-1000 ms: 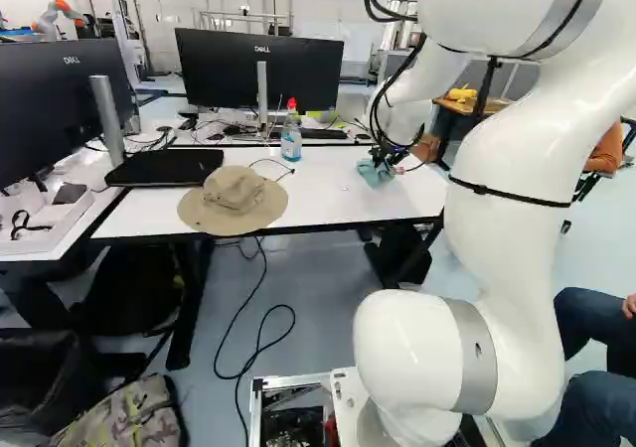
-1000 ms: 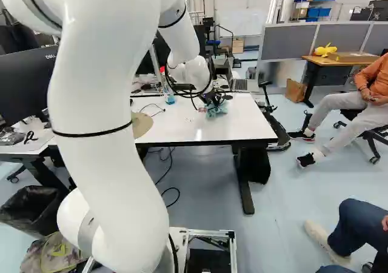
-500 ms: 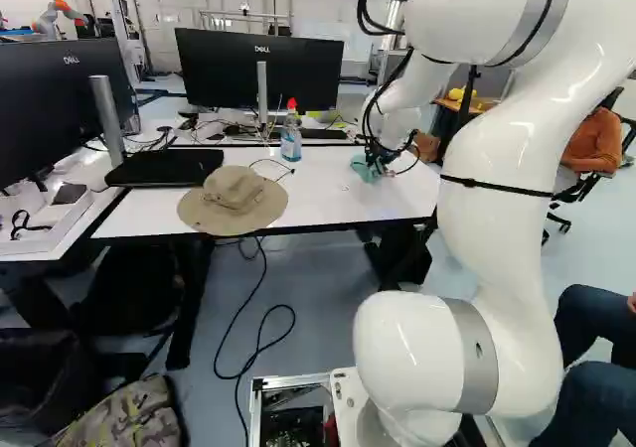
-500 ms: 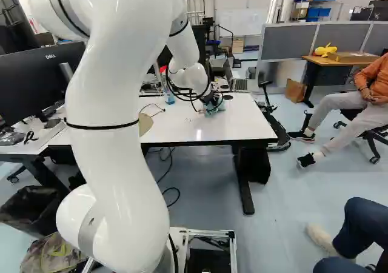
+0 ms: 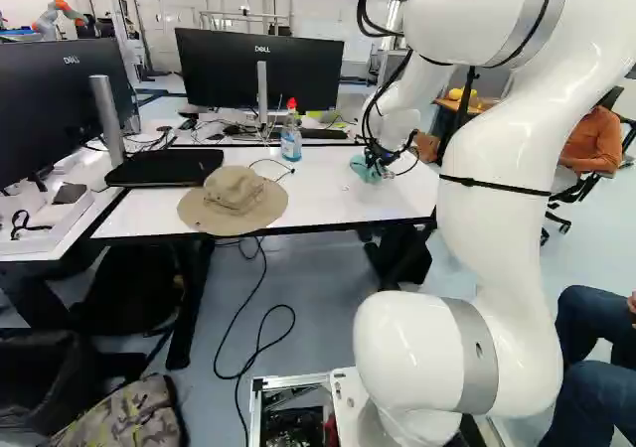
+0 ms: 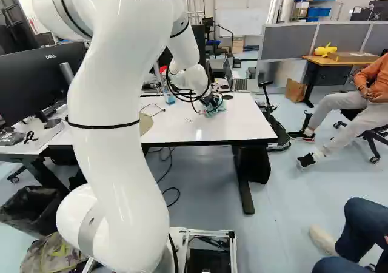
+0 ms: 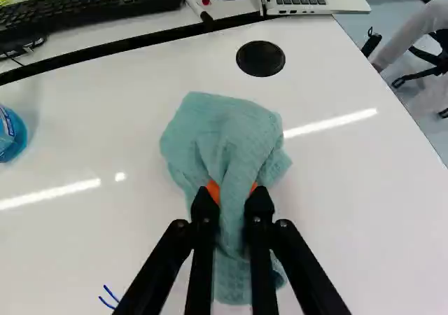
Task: Clean the table with the green towel
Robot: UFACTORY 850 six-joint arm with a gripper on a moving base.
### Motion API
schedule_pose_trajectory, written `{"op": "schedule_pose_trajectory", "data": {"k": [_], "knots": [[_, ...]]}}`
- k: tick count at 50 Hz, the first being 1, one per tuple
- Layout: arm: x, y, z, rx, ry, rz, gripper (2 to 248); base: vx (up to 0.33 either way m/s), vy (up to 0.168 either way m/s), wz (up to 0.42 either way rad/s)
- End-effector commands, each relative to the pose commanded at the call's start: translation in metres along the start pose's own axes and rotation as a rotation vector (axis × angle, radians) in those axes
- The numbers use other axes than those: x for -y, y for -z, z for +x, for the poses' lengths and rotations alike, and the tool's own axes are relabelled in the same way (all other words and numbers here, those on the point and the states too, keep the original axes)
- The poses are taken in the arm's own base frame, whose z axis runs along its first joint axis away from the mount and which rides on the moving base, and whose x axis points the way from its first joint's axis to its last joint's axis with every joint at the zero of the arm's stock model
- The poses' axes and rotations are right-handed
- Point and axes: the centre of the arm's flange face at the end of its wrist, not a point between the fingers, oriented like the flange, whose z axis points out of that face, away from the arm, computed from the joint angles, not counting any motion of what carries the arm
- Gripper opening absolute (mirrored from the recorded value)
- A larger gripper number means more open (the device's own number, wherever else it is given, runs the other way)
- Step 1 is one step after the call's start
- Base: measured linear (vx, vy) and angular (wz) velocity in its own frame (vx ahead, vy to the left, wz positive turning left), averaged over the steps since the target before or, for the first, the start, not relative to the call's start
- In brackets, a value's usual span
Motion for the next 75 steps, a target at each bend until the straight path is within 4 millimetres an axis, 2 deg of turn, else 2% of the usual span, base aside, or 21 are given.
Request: {"op": "schedule_pose_trajectory", "data": {"k": [34,75], "knots": [[0.0,0.0004,-0.0085,0.094,0.0,0.0,51,0.0,0.0,0.0],[0.0,0.0004,-0.0086,0.096,0.0,0.0,51,0.0,0.0,0.0]]}}
